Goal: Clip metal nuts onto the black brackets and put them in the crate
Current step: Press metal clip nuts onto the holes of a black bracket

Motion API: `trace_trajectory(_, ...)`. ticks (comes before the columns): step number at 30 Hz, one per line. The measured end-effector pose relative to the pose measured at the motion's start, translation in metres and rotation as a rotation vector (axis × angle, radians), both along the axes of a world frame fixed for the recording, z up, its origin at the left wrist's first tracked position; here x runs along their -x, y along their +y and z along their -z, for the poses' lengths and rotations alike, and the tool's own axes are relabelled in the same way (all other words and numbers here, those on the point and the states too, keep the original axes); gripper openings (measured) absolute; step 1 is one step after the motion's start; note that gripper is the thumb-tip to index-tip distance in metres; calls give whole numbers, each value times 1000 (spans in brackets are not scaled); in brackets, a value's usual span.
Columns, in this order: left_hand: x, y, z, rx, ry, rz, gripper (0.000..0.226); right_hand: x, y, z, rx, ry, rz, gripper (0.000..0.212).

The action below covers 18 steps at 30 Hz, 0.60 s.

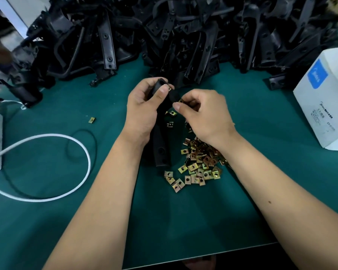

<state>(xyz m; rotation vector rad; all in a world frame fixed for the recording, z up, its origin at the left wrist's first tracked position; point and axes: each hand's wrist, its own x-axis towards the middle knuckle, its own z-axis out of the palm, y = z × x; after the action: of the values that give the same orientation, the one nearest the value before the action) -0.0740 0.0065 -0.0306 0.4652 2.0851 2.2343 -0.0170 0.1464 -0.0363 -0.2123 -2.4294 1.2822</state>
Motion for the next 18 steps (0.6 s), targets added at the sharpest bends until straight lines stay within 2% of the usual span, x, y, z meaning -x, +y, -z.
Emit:
trace_trajectory(7,-4,4,-11,-35,-16,-21,10,-6,0,-14,-8,54,13,17)
trace_trajectory(10,-13,28,-23,-46,-52,44,12,-17,15,-28,83,35,-2,16)
trace_trajectory(12,-24,57,-36,-52,-41,102,11,-32,31,-39,138,89,38,13)
trace_trajectory(14,-39,92,-54,-37,32,133,7,-53,57,-53,133,179,128,11)
trace_trajectory(18,-87,168,-92,52,265,326,17,-113,121,-82,233,382,327,5)
